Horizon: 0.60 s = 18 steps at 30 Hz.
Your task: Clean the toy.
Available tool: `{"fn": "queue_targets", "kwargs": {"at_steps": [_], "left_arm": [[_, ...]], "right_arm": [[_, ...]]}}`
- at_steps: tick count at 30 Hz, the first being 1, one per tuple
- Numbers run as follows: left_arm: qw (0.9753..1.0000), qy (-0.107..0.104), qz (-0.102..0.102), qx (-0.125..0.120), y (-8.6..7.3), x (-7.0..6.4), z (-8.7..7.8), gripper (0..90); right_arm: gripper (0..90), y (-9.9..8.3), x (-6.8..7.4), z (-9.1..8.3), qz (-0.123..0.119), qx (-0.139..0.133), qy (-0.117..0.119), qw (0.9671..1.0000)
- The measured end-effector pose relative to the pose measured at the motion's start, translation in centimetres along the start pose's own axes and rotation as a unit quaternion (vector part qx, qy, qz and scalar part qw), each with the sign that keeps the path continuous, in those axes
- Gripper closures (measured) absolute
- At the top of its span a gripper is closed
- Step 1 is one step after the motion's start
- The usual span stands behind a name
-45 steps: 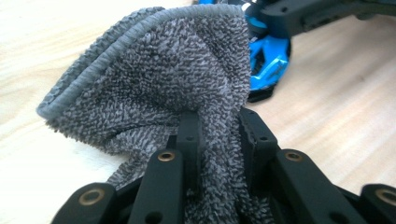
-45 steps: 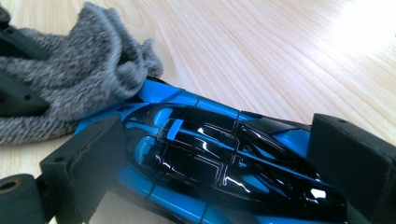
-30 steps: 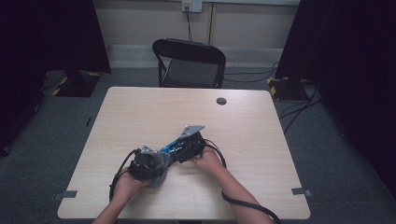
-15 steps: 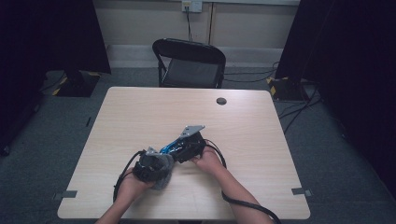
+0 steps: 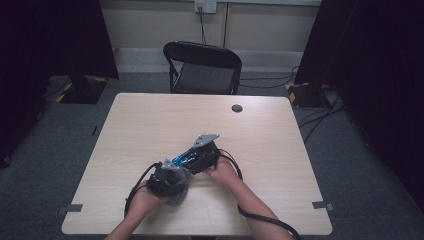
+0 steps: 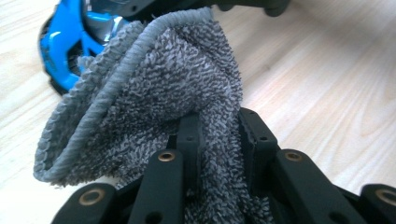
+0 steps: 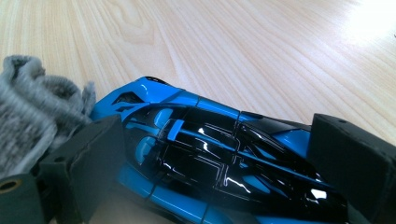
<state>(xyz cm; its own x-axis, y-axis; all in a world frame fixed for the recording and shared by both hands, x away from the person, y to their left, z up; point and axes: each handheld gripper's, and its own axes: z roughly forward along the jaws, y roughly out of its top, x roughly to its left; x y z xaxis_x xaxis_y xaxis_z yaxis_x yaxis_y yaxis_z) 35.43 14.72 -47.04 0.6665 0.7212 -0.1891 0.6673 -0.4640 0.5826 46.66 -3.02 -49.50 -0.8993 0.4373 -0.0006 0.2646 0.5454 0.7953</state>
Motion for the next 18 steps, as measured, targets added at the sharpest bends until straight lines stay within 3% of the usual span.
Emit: {"fn": "queue_targets", "kwargs": {"at_steps": [11, 15, 18], "left_arm": [[0.9987, -0.04, 0.032, -0.005, 0.7, -1.7, 0.2, 72.5], [0.9984, -0.043, 0.035, -0.013, 1.0, -1.7, -0.4, 72.3], [0.9986, -0.032, 0.038, -0.017, 1.2, -1.5, -1.3, 72.2]], "right_arm": [[4.3, 0.0, 0.0, 0.0, 0.0, -0.001, 0.0, 1.0], [4.3, 0.0, 0.0, 0.0, 0.0, -0.001, 0.0, 1.0], [4.3, 0.0, 0.0, 0.0, 0.001, -0.002, 0.0, 1.0]]}}
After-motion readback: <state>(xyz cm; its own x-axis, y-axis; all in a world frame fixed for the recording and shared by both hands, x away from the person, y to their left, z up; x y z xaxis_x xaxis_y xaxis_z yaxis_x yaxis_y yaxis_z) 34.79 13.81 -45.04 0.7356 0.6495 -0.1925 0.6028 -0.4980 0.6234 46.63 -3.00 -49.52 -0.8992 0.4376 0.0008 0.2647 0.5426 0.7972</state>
